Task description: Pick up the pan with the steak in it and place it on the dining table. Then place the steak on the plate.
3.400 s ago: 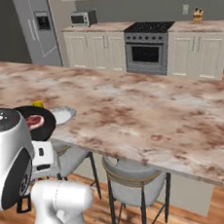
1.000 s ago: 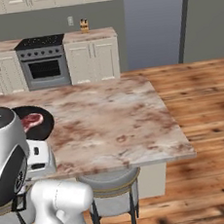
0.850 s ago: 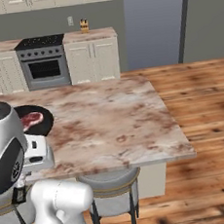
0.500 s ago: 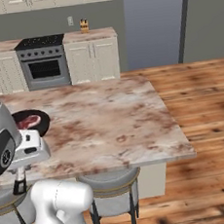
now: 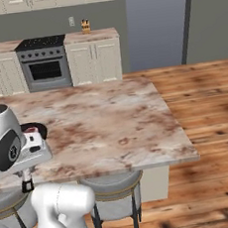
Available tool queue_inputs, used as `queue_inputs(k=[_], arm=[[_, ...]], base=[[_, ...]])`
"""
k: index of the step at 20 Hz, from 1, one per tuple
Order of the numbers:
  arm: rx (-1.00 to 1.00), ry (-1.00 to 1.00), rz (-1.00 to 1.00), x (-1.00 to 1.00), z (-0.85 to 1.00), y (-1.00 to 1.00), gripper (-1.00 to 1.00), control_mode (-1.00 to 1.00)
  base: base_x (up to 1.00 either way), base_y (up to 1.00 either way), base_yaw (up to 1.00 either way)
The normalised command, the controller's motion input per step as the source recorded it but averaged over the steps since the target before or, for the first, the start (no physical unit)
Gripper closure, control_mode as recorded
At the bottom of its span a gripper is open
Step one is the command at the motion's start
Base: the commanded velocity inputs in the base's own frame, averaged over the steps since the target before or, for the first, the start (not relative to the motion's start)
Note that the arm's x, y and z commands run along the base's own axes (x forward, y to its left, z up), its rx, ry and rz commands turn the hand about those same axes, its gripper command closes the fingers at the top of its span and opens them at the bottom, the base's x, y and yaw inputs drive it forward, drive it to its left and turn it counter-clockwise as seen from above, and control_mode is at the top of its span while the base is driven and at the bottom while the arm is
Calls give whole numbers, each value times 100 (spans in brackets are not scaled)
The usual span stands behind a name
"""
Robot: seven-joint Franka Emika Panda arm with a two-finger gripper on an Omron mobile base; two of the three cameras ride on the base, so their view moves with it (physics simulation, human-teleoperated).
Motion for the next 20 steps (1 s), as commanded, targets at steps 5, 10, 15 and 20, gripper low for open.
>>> queue_inputs(k=[5,10,15,20], arm=[[0,1,10,18,-26,0,100,-100],[0,0,3,1,-7,3,100,-100],[0,0,-6,19,-30,0,100,-100],[0,1,-14,57,-37,0,100,-100]], base=[[0,0,0],[0,0,0],[0,0,0],[0,0,0]])
